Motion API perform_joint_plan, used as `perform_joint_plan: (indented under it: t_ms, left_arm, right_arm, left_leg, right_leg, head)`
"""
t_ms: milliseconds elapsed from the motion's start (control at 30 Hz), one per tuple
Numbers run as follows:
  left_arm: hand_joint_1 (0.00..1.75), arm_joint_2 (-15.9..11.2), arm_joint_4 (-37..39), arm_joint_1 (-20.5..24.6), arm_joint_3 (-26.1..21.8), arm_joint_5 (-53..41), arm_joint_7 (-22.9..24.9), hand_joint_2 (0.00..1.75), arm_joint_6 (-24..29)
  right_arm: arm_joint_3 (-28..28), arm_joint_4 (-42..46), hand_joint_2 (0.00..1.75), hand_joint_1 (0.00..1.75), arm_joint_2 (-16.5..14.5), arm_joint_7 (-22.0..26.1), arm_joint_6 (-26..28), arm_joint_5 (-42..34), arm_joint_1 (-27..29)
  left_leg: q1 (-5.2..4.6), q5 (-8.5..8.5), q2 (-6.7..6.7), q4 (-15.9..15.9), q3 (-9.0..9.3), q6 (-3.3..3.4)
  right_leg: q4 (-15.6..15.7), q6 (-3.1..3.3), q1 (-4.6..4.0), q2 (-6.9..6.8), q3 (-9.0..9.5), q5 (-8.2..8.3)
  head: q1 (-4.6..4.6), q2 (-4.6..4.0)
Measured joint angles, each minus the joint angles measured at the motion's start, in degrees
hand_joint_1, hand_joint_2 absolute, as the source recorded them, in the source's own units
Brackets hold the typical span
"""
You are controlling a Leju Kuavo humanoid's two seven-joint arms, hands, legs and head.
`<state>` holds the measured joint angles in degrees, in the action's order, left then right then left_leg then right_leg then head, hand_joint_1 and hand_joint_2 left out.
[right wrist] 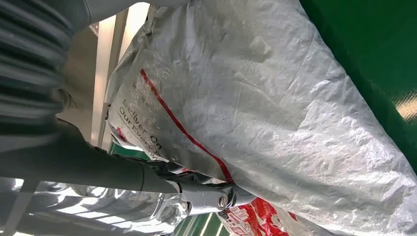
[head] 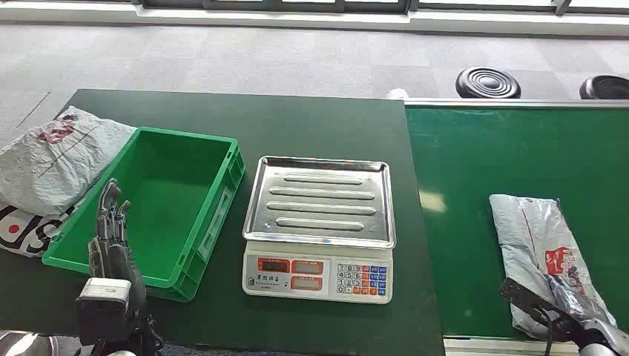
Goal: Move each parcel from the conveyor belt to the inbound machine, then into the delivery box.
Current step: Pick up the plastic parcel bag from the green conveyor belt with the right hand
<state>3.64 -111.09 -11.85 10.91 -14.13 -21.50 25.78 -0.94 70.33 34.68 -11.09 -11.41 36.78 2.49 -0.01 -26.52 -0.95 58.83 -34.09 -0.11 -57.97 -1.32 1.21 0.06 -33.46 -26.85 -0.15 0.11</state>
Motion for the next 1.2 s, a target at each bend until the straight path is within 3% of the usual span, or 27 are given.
perform_joint_plan:
  t_ms: [300,433,667,1000,1200]
  left_arm:
    - [0.00,0.22,0.10,0.00,0.00,-0.41,0.41,0.00,-0.63]
    - [0.00,0.39,0.12,0.00,0.00,-0.43,0.42,0.00,-0.80]
    - [0.00,0.92,0.01,-0.11,0.00,-0.59,0.44,0.00,-0.88]
    - [0.00,1.81,-0.23,-0.18,-0.08,-0.40,0.33,0.00,-1.54]
    - [0.00,1.92,-0.96,-1.34,-0.17,-0.29,-0.61,0.00,-0.73]
  right_arm:
    - [1.96,4.98,1.75,0.00,-2.30,-0.31,-2.39,2.62,4.14]
    - [1.99,6.08,1.75,1.75,-3.00,-0.17,-2.19,3.91,4.64]
    - [1.91,8.15,1.75,1.75,-6.40,-0.23,2.44,11.98,4.52]
    - [1.85,12.88,1.75,1.75,-11.01,-0.09,7.45,16.52,5.61]
    - [6.85,19.60,1.75,1.75,-13.14,5.23,20.19,12.03,4.76]
  left_leg:
    - [0.00,0.00,0.04,0.00,0.04,0.00]
    - [0.00,0.00,0.09,0.00,0.04,-0.01]
    - [0.01,0.00,0.10,-0.01,0.06,-0.01]
    - [0.01,0.00,0.09,-0.01,0.04,-0.01]
    - [-0.01,0.00,0.10,-0.01,0.01,-0.01]
  right_leg:
    - [0.00,0.01,0.00,0.05,0.01,0.00]
    - [0.00,0.01,0.00,0.06,0.01,0.00]
    - [0.00,0.01,-0.01,0.06,0.03,0.01]
    - [0.00,0.02,0.00,0.07,0.02,0.01]
    - [0.00,0.02,0.02,0.07,-0.03,0.01]
  head:
    - [0.00,0.00]
    - [0.00,0.00]
    - [0.00,0.00]
    - [0.00,0.00]
    - [0.00,0.00]
